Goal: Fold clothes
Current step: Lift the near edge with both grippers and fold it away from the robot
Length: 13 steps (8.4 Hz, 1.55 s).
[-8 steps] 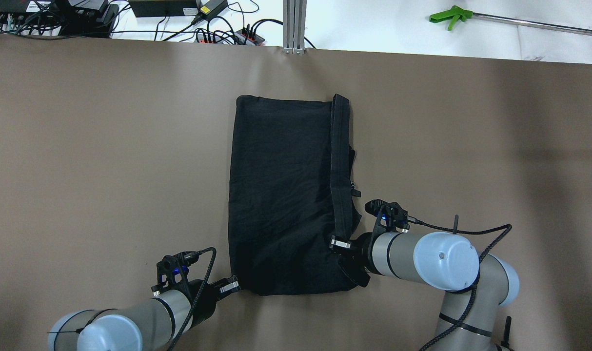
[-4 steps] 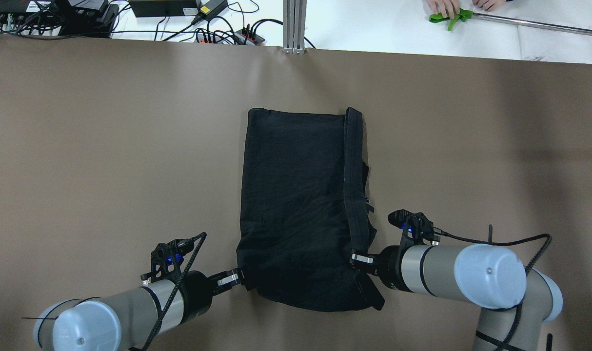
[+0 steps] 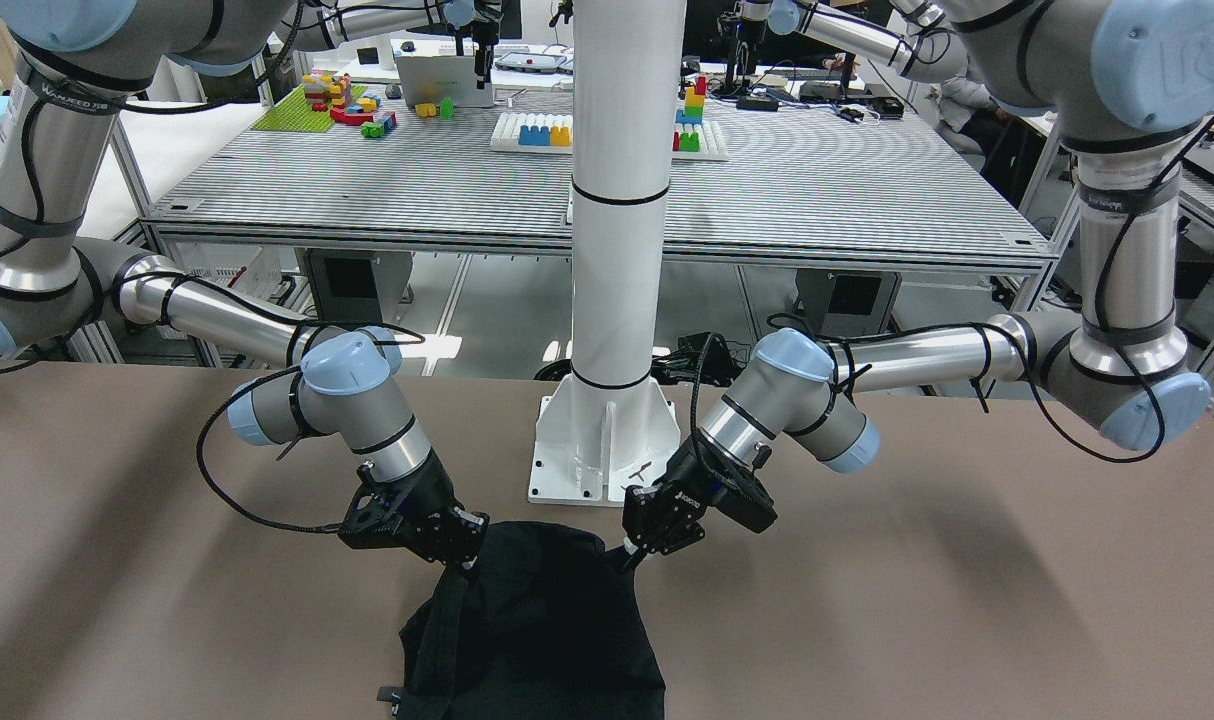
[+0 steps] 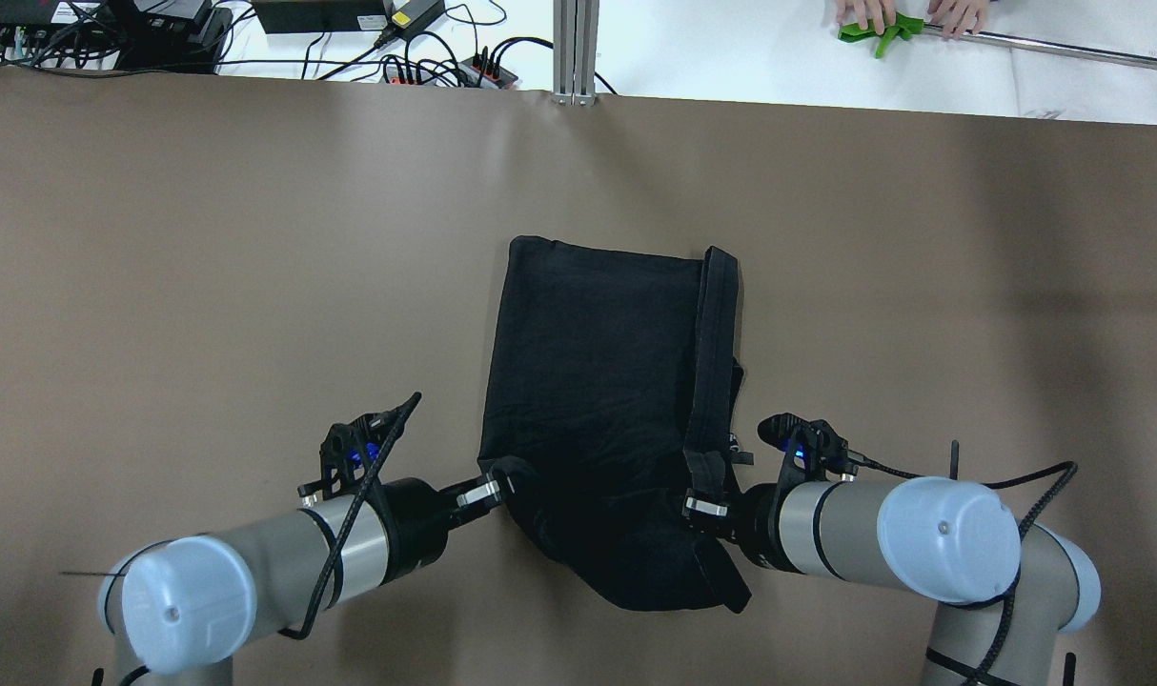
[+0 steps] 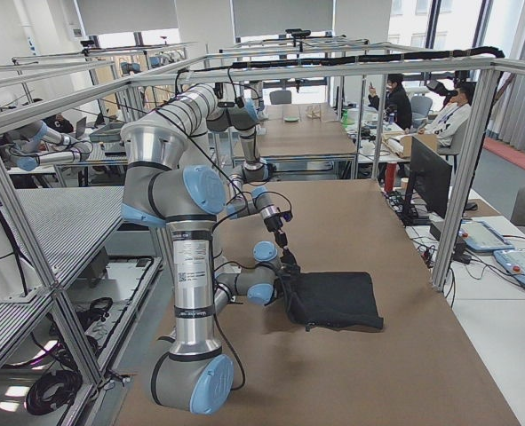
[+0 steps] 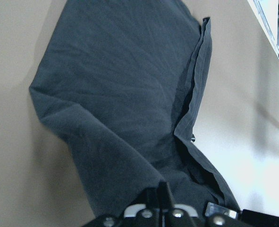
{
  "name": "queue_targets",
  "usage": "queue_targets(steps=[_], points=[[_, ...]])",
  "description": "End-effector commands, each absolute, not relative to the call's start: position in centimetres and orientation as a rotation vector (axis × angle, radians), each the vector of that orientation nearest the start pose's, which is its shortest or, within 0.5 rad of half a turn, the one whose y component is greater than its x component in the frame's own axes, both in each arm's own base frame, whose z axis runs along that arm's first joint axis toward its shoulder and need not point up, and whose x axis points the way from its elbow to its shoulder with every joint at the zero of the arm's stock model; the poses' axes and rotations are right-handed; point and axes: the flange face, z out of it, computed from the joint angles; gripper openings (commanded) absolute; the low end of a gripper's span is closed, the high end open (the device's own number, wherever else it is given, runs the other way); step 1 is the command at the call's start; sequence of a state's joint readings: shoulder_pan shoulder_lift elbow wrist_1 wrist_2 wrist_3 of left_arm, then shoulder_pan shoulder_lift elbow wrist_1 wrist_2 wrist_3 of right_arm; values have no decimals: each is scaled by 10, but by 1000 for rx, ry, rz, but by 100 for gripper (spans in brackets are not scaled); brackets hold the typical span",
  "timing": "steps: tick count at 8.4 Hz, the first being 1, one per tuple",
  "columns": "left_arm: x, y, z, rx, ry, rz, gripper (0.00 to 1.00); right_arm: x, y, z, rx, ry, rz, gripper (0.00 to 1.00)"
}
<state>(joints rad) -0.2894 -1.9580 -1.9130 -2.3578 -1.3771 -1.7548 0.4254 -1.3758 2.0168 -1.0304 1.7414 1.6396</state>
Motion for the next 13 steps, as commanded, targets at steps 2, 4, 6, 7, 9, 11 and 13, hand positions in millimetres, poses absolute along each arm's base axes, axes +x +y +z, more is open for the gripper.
queue_targets(steps=[2, 4, 6, 7, 9, 11, 13], points=[[493, -445, 167, 268, 1483, -609, 0, -405, -377, 279, 130, -1172, 437, 0], [485, -499, 146, 273, 1477, -633, 0, -401, -394, 284, 160, -1158, 473, 0], [463, -534, 155, 270, 1452, -651, 0, -410, -427, 283, 251, -1126, 484, 0], [462, -544, 164, 270, 1431, -662, 0, -417, -440, 277, 336, -1105, 457, 0], [471, -548, 172, 264, 1413, -666, 0, -411, -459, 269, 431, -1084, 505, 0], [486, -556, 168, 261, 1399, -667, 0, -421, -480, 267, 448, -1069, 526, 0], [497, -565, 175, 266, 1374, -665, 0, -457, -511, 280, 467, -1033, 549, 0]])
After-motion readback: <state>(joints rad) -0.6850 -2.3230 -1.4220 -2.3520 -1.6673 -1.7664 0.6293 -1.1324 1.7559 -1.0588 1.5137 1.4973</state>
